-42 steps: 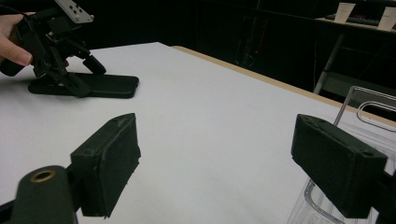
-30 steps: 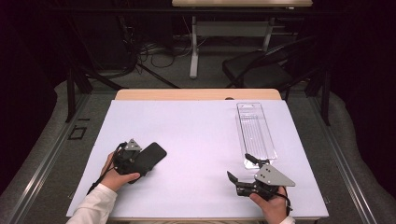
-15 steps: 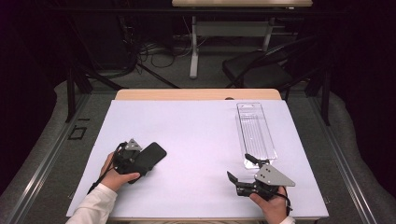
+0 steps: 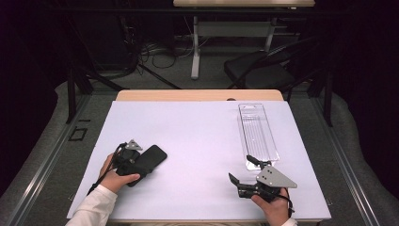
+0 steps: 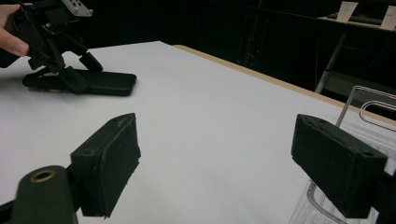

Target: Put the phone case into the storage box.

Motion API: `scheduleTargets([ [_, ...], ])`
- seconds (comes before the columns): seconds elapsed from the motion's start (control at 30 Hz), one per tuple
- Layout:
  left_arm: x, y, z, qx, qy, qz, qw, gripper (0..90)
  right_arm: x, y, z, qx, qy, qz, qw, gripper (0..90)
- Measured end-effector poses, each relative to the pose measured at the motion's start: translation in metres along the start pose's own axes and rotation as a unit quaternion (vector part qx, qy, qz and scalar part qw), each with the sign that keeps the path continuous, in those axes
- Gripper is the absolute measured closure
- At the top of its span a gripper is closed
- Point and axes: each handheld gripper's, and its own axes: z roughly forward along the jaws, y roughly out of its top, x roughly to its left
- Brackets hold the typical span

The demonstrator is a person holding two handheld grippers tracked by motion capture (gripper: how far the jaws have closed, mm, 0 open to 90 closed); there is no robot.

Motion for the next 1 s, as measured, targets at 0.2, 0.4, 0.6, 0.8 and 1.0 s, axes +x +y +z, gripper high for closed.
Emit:
scheduleTargets([
  [0.2,-0.002,0.005,-0.008,-0.001,0.01,-0.001,1.0,14.5,0.0,0.0,0.0,0.0,0.0,0.0,1.0,14.2],
  [0.4,-0.009,0.013,-0.018,0.003,0.016,0.011,0.9998,14.6,0.0,0.0,0.0,0.001,-0.001,0.001,1.0,14.2],
  [0.6,-0.02,0.023,-0.028,0.001,0.01,0.022,0.9997,14.6,0.0,0.0,0.001,0.001,-0.002,0.002,1.0,14.2],
  [0.8,-0.031,0.038,-0.037,-0.006,0.001,0.032,0.9995,14.6,0.001,0.0,0.001,0.001,-0.001,0.0,1.0,14.2],
  [1.0,-0.039,0.052,-0.041,-0.01,-0.012,0.043,0.9989,14.6,0.0,0.0,0.001,0.002,-0.001,0.002,1.0,14.2],
])
